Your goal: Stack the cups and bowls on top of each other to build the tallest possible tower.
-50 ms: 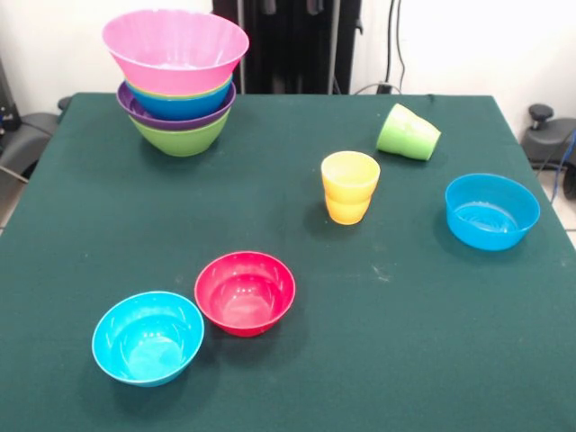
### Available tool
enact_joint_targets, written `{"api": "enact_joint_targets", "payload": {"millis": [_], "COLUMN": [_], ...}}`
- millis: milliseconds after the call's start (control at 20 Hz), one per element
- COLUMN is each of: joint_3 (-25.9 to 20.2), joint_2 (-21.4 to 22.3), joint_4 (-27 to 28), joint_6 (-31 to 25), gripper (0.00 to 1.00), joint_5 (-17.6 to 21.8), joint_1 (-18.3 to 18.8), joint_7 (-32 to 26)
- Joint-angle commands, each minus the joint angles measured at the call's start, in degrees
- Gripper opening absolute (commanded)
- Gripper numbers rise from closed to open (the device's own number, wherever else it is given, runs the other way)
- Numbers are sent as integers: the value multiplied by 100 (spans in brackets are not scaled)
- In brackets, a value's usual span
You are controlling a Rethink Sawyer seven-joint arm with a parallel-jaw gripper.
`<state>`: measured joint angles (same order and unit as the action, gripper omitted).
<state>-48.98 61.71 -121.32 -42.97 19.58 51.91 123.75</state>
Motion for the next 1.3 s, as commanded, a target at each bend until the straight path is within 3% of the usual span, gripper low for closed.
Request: {"api": "enact_joint_targets", "payload": {"millis": [50,450,750,1300], "joint_3": [556,994,1217,1255], "joint_2": [-1134,-1938,-2313,-2824], "joint_4": [1111,2116,2506,2996], "joint_6": [-460,-513,-227,-216], "gripper": [100,100,100,100], "joint_5": [715,872,999,986], "joint_1": [-739,-1416,-1721,-1735], "joint_7": [-246,-266,-193,-530]}}
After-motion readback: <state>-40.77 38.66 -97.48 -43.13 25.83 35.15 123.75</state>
